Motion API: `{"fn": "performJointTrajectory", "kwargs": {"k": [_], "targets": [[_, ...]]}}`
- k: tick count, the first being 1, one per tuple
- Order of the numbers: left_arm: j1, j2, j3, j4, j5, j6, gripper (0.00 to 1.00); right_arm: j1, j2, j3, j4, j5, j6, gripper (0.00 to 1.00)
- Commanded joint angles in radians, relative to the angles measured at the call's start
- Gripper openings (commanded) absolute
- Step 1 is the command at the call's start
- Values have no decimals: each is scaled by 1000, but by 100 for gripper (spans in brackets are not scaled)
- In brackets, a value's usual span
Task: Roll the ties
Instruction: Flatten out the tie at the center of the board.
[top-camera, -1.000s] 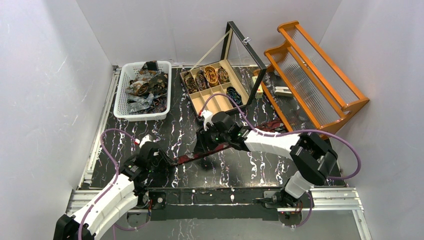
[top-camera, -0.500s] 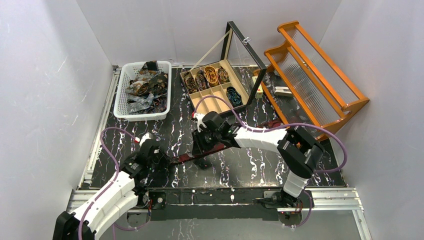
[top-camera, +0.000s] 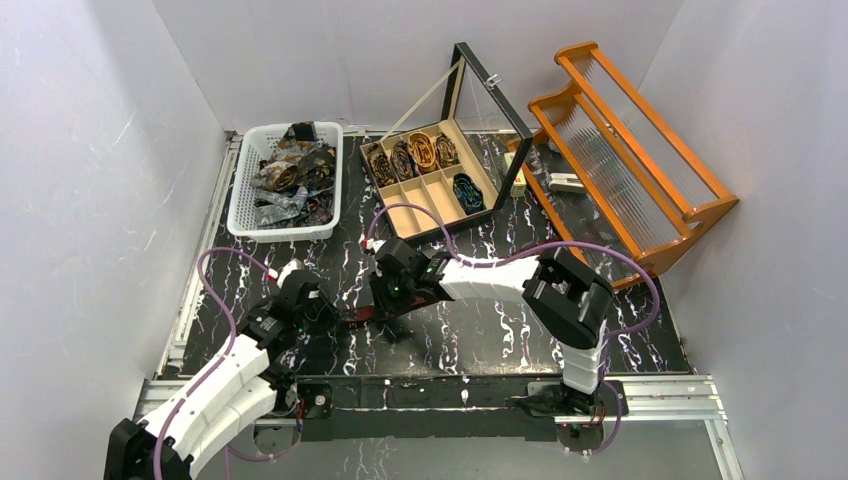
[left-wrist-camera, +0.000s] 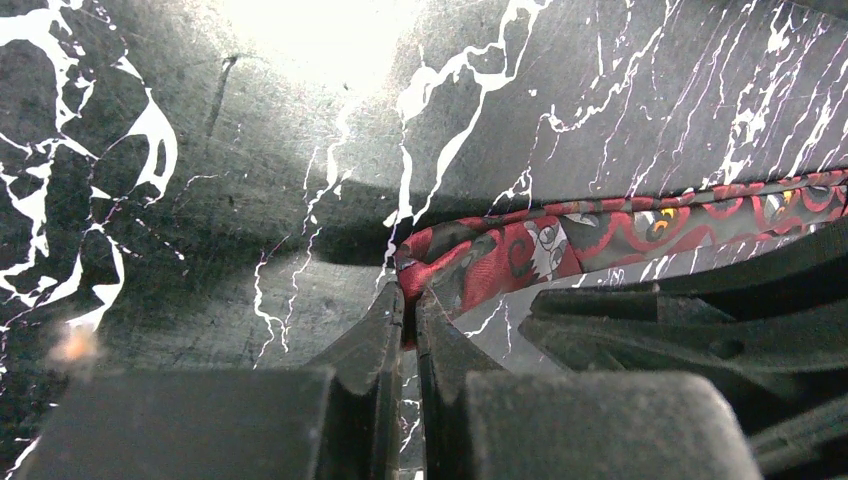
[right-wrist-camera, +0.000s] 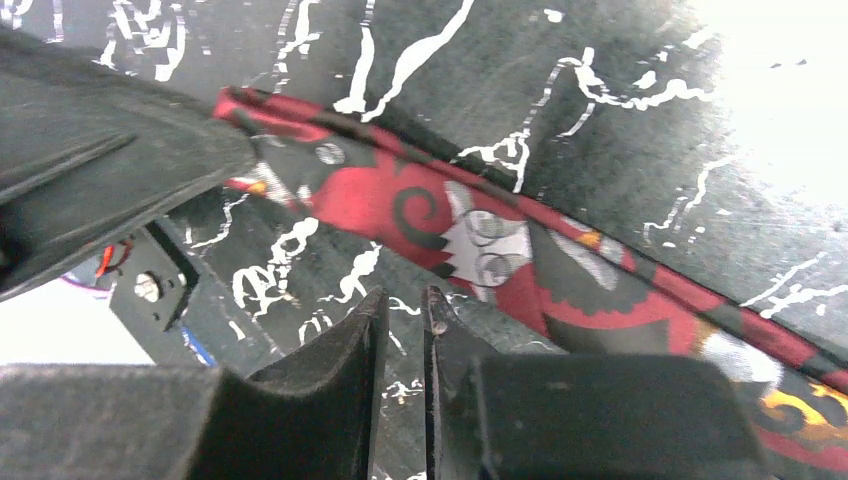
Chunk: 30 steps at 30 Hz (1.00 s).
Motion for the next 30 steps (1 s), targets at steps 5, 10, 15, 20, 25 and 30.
{"fn": "performJointTrajectory", "kwargs": {"k": [5,10,15,20,25,30], "targets": [[-4,-50,24,-102,-42,-6,0,-5,28,97,-85,31,6,26],[-4,-48,27,-110,-50,-9,0,-5,12,101,-77,59,10,26],[-3,-41,35,-112,-49,-5,0,-6,51,109,-97,81,30,26],[-4,-40,42,-116,-49,-4,0,-6,126,154,-154,87,28,26],[-4,-39,48,-119,-47,-3,0,-5,176,184,-205,85,22,26],[-4,-31,72,-123,-50,2,0,-6,173,185,-209,83,20,25]]}}
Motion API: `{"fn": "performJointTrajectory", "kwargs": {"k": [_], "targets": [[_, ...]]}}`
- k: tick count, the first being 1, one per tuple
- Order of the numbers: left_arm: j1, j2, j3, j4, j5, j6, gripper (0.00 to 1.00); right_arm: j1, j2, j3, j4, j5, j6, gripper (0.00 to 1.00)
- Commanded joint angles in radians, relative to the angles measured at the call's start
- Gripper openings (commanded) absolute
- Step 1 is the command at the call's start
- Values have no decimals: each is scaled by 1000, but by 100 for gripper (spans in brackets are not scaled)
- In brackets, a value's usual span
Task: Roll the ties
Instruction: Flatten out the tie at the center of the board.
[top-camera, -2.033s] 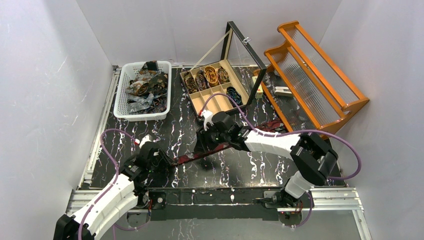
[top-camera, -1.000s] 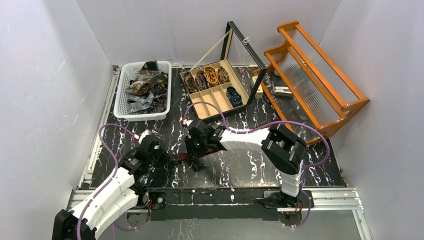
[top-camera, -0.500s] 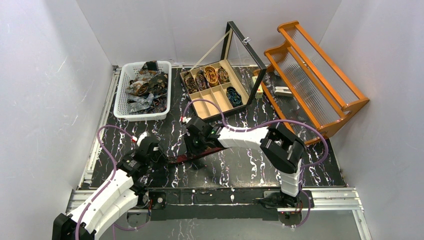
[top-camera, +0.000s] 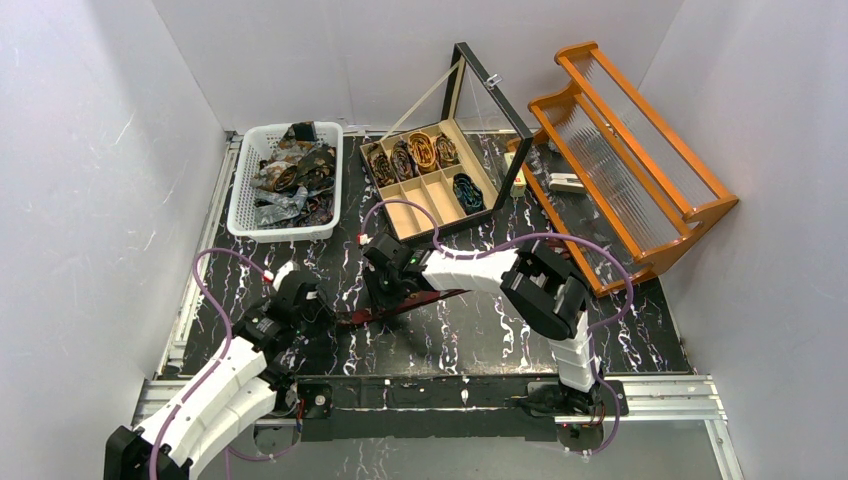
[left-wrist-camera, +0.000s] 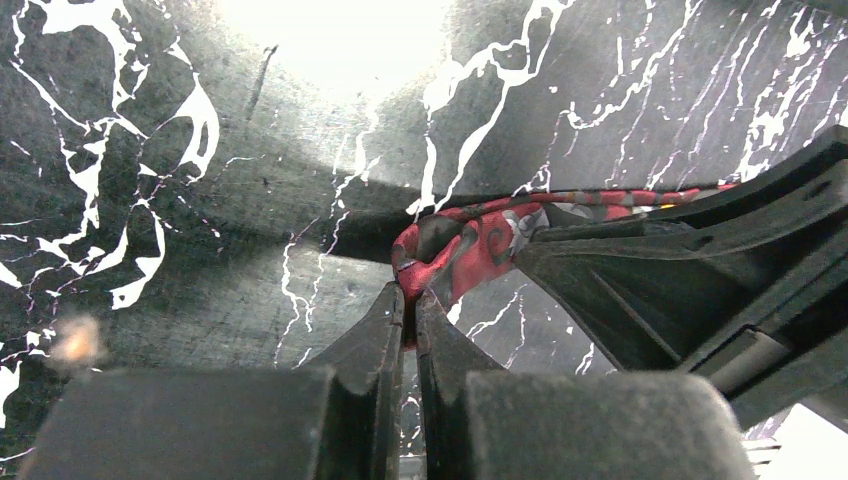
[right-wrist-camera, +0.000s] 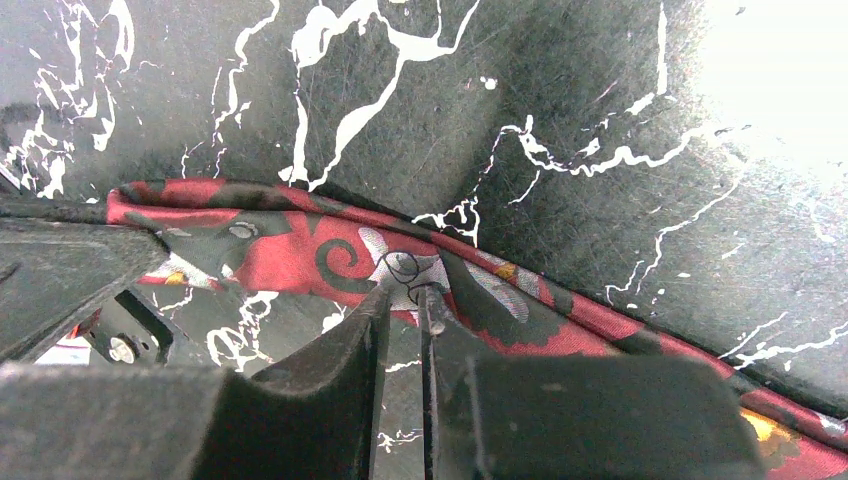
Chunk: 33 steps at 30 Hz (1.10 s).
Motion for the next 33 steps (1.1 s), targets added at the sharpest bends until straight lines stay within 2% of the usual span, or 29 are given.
{"fn": "performJointTrajectory", "kwargs": {"k": [1,15,22,27,33], "targets": [[-4,8,60,-30,-26,7,0,2,29,17,-69,20,-7,26],[-5,58,113,-75,-67,35,0,2,26,48,-69,-46,-23,26],[-5,51,138,-110,-93,40,0,2,-19,75,-92,-30,-24,27],[-5,33,123,-126,-104,29,0,2,-70,66,-5,-104,-51,32],[-5,38,124,-126,-113,28,0,5,-36,66,61,-167,-26,32]]}}
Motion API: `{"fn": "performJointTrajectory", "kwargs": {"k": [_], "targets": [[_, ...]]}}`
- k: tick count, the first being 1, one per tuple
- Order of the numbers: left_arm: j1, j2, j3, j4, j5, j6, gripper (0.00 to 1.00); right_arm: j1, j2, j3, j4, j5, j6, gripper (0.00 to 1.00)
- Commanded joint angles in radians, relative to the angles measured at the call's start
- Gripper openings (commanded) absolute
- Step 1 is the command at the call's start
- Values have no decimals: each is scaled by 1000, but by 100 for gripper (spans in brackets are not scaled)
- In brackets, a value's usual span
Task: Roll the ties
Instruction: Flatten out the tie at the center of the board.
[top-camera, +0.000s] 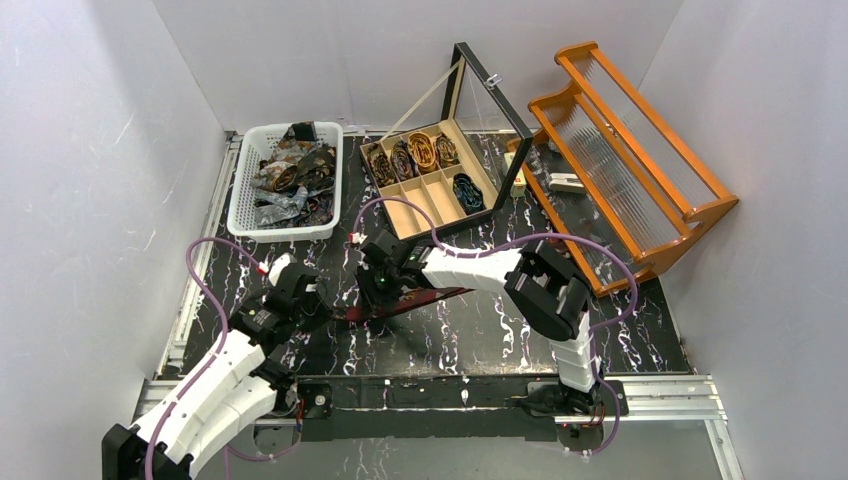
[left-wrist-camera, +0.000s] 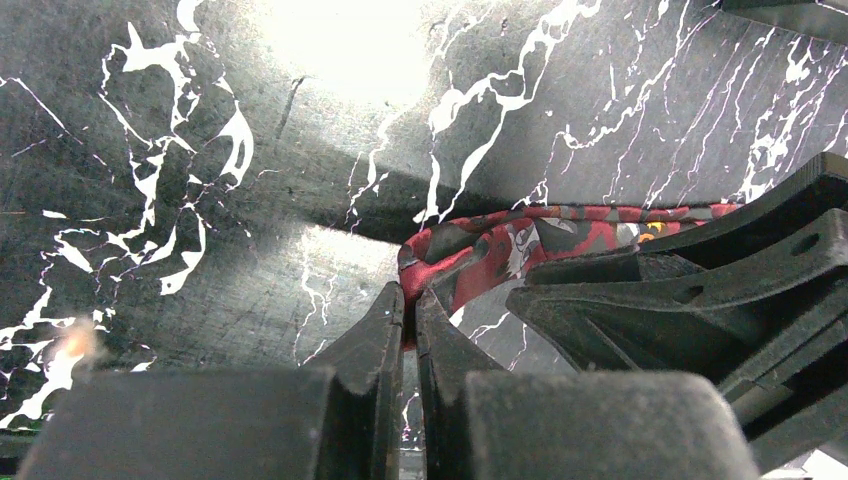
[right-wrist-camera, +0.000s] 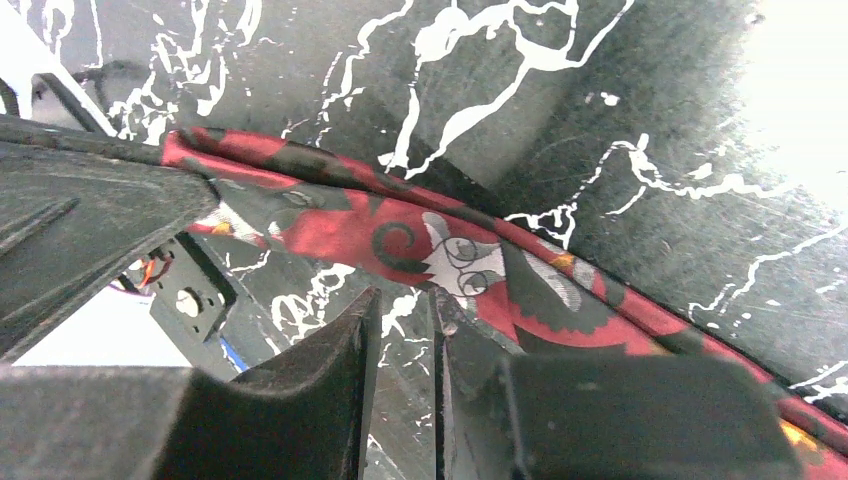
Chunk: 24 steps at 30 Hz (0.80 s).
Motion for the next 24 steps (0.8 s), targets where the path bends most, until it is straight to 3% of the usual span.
{"fn": "performJointTrajectory", "kwargs": {"k": [1,11,14,17,22,23,24], "targets": [[-4,5,17,-31,-45,2,0,7,-12,39,56,-55,13,32],[-4,29,20,-30,-52,-1,0,10,88,112,-56,32,5,31],[-4,46,12,-34,-50,-10,0,10,32,62,25,29,-55,35],[-4,48,0,-43,-69,-36,3,9,-74,-24,166,17,-171,47],[-4,52,7,-84,-110,-80,29,8,-149,-87,283,-78,-428,67],[-4,54,14,-98,-118,-85,35,8,-156,-116,323,-94,-471,75],[-3,55,24,-113,-126,-93,41,8,-161,-144,364,-111,-515,95]]}}
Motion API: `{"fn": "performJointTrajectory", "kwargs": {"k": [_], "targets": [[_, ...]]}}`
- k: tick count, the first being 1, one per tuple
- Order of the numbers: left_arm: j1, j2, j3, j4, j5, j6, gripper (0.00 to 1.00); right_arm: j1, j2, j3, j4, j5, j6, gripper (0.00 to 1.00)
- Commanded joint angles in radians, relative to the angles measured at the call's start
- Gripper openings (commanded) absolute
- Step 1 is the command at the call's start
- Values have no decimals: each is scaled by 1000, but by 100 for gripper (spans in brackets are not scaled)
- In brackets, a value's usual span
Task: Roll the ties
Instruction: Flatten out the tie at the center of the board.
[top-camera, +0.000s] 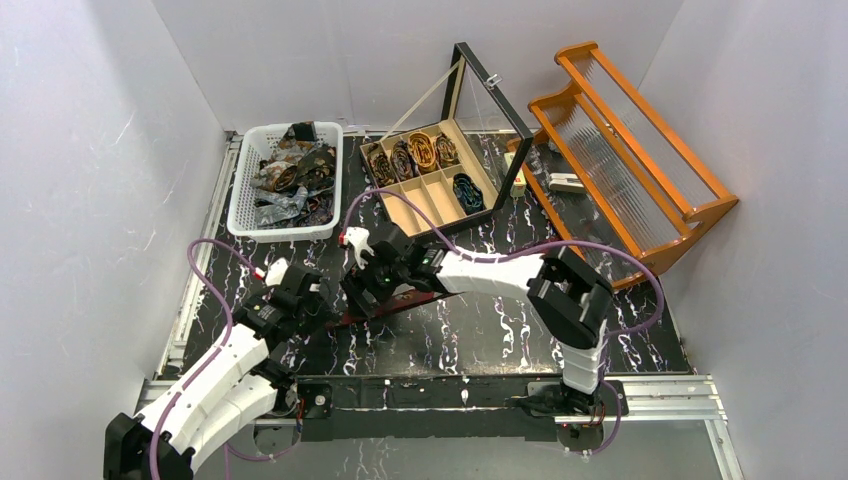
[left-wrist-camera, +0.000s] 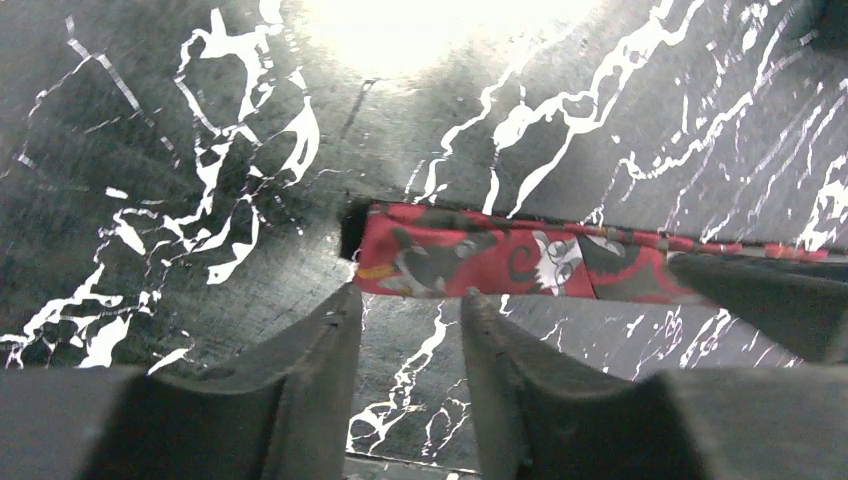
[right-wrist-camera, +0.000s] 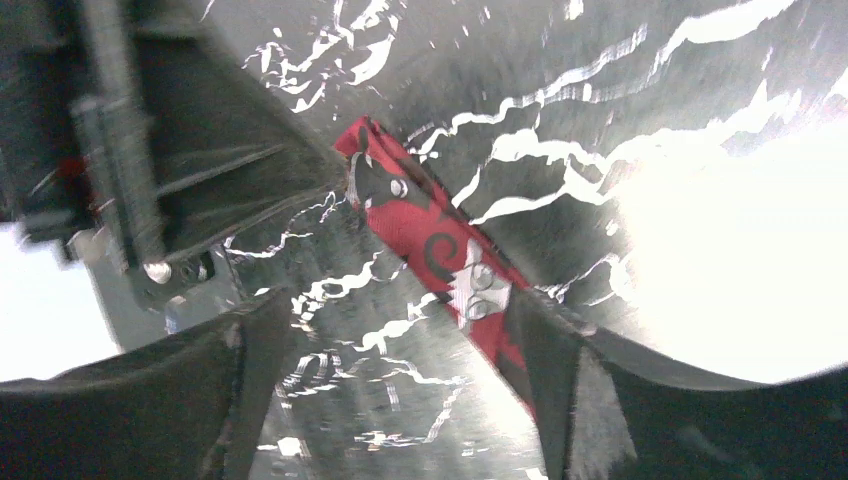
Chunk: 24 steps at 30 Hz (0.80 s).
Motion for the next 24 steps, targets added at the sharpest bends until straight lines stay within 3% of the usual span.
{"fn": "performJointTrajectory", "kwargs": {"k": [1,4,12,24], "targets": [[-4,4,31,-93,-81,-53,46,2,-71,-93,233,-86,-277,98],[-4,-21,47,-143,-110,-87,58,0,-50,-141,309,-105,-393,99],[-4,-160,48,-238,-145,-176,64,0,33,-116,257,-339,-687,95],[-3,-157,41,-191,-91,-116,65,-9,161,-40,218,-269,-749,80]]}}
